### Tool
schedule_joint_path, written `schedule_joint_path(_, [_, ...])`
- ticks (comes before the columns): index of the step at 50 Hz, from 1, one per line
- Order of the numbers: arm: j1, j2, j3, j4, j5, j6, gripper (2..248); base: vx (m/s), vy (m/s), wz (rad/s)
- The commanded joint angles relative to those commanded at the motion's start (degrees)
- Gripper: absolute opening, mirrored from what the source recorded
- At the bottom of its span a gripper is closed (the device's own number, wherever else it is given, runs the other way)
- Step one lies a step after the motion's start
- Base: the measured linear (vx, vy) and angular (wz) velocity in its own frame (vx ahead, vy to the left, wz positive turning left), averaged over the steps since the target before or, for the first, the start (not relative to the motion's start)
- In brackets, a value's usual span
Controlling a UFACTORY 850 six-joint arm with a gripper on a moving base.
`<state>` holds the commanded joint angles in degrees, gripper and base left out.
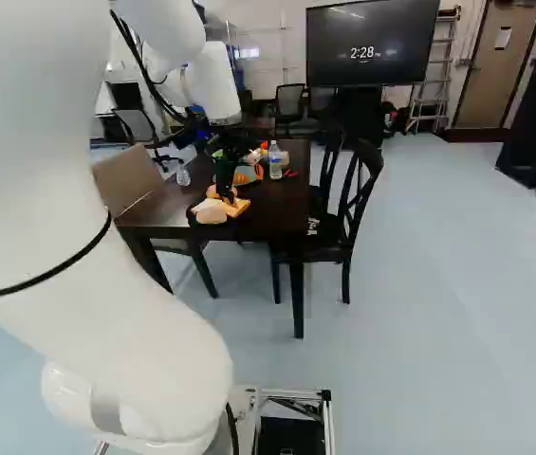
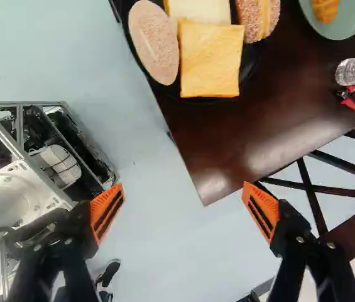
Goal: Move the croissant to the empty plate
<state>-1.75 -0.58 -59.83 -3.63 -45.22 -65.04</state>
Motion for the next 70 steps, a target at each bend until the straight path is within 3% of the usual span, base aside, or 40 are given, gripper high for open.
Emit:
schedule_joint_path(54, [0.0,0.0,0.0,0.0,0.0,0.0,247,-0.181,-0.043,0.02])
schedule_joint_path(70, [0.0,0.02,0.06,0.0,0.1,0.07,247,-0.025,-0.005,0.002])
